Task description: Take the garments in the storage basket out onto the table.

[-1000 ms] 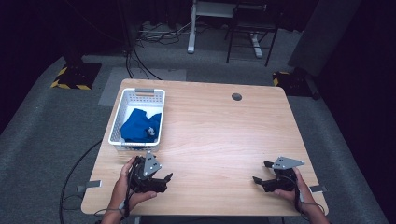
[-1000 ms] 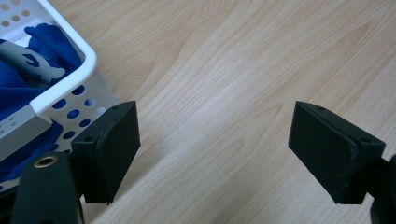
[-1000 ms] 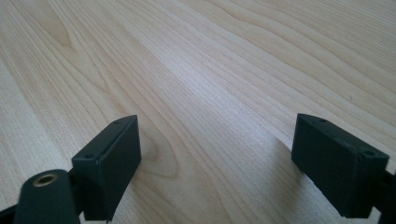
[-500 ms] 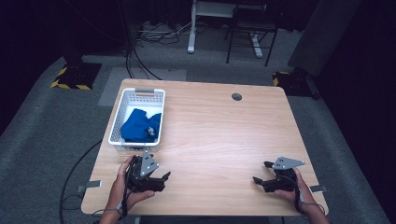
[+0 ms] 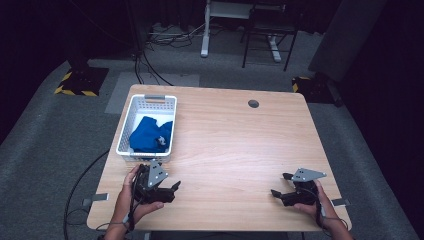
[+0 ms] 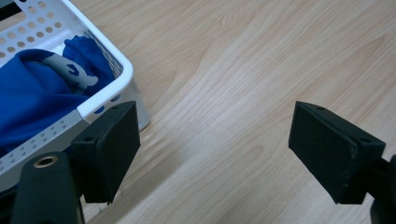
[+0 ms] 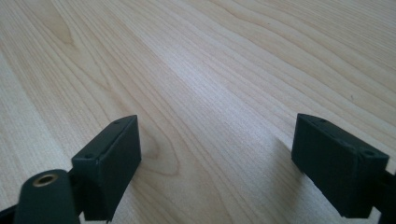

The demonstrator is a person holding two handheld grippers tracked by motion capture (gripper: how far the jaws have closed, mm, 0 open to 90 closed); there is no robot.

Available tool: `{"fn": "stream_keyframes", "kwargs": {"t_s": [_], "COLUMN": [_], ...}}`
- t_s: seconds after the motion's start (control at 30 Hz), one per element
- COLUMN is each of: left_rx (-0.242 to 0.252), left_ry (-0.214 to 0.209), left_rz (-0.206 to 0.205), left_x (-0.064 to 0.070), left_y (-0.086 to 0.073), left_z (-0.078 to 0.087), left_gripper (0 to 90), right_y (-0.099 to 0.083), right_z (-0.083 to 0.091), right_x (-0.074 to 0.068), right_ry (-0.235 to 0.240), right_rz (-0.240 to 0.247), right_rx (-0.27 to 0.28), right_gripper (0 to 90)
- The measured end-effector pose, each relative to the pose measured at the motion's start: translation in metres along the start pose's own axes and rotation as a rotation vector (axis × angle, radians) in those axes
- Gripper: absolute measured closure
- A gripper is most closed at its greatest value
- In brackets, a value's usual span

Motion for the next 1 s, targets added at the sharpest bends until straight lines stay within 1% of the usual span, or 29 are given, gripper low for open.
{"fn": "stream_keyframes", "kwargs": {"t_s": [0.07,0.13,0.2,0.23,0.27,0.33,0.4,0.47,0.53,0.67,0.8,0.83,0.87,0.9,0.97,1.0], "left_rx": [-0.001,0.004,0.003,0.008,0.011,0.020,0.027,0.031,0.039,0.026,0.027,0.022,0.016,0.016,0.010,0.001], "left_ry": [0.007,0.007,0.019,0.019,0.019,0.032,0.033,0.046,0.041,0.054,0.062,0.064,0.068,0.073,0.067,0.069], "left_rz": [-0.008,-0.007,-0.013,-0.009,-0.010,-0.015,-0.019,-0.025,-0.017,-0.045,-0.041,-0.043,-0.053,-0.052,-0.048,-0.057], "left_x": [-0.001,-0.002,-0.004,-0.006,-0.007,-0.011,-0.014,-0.017,-0.019,-0.021,-0.027,-0.028,-0.029,-0.030,-0.032,-0.033], "left_y": [0.001,0.003,0.005,0.006,0.008,0.012,0.017,0.021,0.024,0.029,0.033,0.034,0.034,0.034,0.034,0.034], "left_z": [0.001,0.002,0.004,0.005,0.006,0.009,0.012,0.013,0.014,0.014,0.014,0.014,0.013,0.013,0.011,0.010], "left_gripper": [16.5,16.5,16.5,16.5,16.5,16.5,16.5,16.5,16.5,16.2,16.2,16.2,16.2,16.2,16.2,16.1], "right_y": [0.000,0.000,0.000,0.000,0.000,0.000,0.000,0.000,0.000,0.000,0.000,0.000,0.000,0.000,0.000,0.000], "right_z": [0.000,0.000,0.000,0.000,0.000,0.000,0.000,0.000,0.000,0.000,0.000,0.000,0.000,0.000,0.000,0.000], "right_x": [0.000,0.000,0.000,0.000,0.000,0.000,0.000,0.000,0.000,0.000,0.000,0.000,0.000,0.000,0.000,0.000], "right_ry": [0.000,0.000,0.000,0.000,0.000,0.000,0.000,0.000,0.000,0.000,0.000,0.000,0.001,0.001,0.002,0.002], "right_rz": [0.000,0.000,0.000,0.000,0.000,0.000,0.000,-0.001,0.000,-0.001,0.000,0.000,0.001,0.001,0.001,0.001], "right_rx": [0.000,0.000,0.000,0.000,-0.001,-0.001,0.000,0.000,0.000,0.000,0.000,0.000,0.000,0.000,0.000,0.000], "right_gripper": [16.3,16.3,16.3,16.3,16.3,16.3,16.3,16.3,16.3,16.3,16.3,16.3,16.3,16.2,16.2,16.3]}}
Point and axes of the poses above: each handheld gripper's, and its own axes: z roughly backward along the jaws, y roughly out of its top, x roughly to its right, the point moved 4 cm from there along -z, roughly forward along the jaws, and after that the axes turned 4 degrees about x, right-handed, at the moved point
